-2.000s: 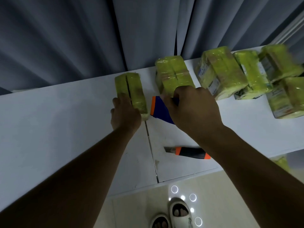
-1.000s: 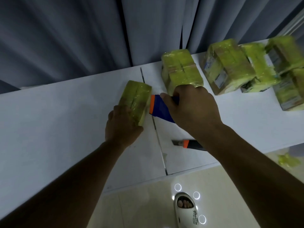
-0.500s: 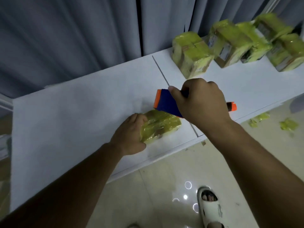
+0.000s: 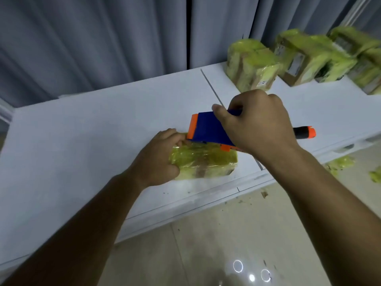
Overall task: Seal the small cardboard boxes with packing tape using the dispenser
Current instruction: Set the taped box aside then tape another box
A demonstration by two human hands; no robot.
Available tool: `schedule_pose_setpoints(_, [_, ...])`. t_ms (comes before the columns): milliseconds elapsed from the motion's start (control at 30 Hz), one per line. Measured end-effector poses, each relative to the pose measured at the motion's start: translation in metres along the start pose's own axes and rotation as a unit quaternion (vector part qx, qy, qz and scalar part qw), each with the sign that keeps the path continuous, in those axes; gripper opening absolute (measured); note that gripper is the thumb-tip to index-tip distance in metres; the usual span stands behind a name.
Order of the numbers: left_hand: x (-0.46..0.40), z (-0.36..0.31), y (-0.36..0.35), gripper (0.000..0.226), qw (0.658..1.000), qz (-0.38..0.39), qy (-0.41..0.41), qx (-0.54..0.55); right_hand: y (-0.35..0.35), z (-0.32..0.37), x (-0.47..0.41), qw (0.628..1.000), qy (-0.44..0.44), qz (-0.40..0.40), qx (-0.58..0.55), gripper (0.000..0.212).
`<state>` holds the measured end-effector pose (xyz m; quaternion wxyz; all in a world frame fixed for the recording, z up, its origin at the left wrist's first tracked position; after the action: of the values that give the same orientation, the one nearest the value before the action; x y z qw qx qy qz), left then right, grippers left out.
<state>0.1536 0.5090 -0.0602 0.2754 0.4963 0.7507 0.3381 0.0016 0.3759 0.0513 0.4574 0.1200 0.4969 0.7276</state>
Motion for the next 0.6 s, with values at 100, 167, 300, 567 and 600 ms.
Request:
schedule_pose_setpoints(100, [-0.008, -0.002, -0.002, 0.051, 1.0, 0.001, 0.009, 0.028, -0.002, 0.004, -0.003, 0.999, 0.03, -0.034, -0.004, 0.037])
schedule_pose_setpoints(167, [-0.011, -0.003, -0.002, 0.044, 0.998, -0.011, 0.025, 0.05, -0.005, 0.004, -0.002, 0.998, 0.042, -0.053, -0.004, 0.038])
schedule_pose_setpoints(300, [-0.014, -0.005, -0.002, 0.048, 0.994, -0.043, 0.052, 0.082, -0.009, -0.005, 0.008, 0.992, 0.057, -0.109, -0.017, 0.042])
schedule_pose_setpoints(567, [-0.003, -0.02, -0.018, 0.059, 0.995, -0.031, 0.048, 0.08, -0.007, -0.044, 0.052, 0.97, 0.091, -0.206, -0.088, 0.046])
schedule_pose_setpoints(600, [-0.002, -0.023, -0.02, 0.057, 0.996, -0.029, 0.04, 0.07, -0.005, -0.048, 0.055, 0.97, 0.088, -0.206, -0.096, 0.046])
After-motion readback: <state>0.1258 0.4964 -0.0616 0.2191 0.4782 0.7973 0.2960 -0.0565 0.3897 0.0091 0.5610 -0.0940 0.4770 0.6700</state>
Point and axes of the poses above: each hand's wrist, its own x-axis away from the middle knuckle, its own y-axis out of the back of the hand, z = x × y, the point moved 5 cm from there along -x, towards the middle knuckle, and after that the axes turned 4 degrees about -z, right-handed, at the moved point
